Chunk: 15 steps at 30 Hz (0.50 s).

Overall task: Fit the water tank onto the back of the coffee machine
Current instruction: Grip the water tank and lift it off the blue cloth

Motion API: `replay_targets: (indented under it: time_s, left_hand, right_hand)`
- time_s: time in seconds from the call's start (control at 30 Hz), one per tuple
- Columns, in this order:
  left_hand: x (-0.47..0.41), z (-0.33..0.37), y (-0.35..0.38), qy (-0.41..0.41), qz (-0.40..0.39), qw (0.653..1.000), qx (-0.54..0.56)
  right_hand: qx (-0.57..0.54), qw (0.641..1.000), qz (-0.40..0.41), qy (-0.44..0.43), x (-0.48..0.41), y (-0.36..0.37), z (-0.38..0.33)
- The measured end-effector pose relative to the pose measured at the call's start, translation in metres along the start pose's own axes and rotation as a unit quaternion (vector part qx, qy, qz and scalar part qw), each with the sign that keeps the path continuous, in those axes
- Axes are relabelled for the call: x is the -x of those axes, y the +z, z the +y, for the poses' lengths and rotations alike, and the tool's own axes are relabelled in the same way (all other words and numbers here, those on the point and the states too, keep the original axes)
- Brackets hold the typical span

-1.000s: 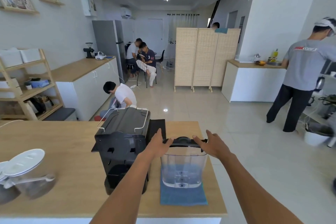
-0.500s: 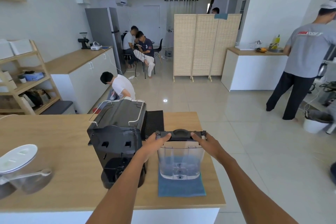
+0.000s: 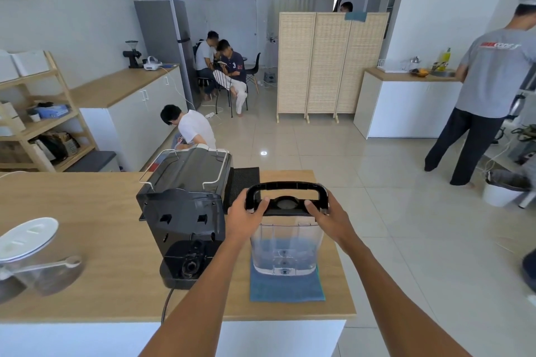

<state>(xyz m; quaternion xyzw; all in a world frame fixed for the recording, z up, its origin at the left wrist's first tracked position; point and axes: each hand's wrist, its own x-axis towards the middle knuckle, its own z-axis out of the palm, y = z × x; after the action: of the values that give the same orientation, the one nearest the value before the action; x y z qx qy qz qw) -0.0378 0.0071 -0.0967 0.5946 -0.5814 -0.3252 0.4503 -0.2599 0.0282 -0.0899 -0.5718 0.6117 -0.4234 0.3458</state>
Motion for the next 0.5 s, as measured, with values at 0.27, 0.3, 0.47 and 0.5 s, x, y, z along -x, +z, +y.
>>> replay_targets:
  time_s: [0.27, 0.3, 0.47, 0.5]
  left_hand:
    - [0.013, 0.016, 0.007, -0.043, 0.02, 0.993, 0.105]
    - [0.014, 0.017, 0.008, -0.047, 0.022, 0.991, 0.123]
    - [0.015, 0.017, 0.008, -0.064, 0.014, 0.986, 0.156]
    - [0.015, 0.017, 0.007, -0.065, 0.012, 0.985, 0.16]
  right_hand:
    - [-0.08, 0.996, 0.029, 0.022, 0.004, 0.006, -0.005]
    - [-0.089, 0.995, 0.035, 0.025, 0.005, 0.008, -0.006]
    - [-0.107, 0.993, 0.045, 0.031, 0.006, 0.01, -0.004]
    - [-0.11, 0.992, 0.043, 0.032, 0.006, 0.01, -0.003]
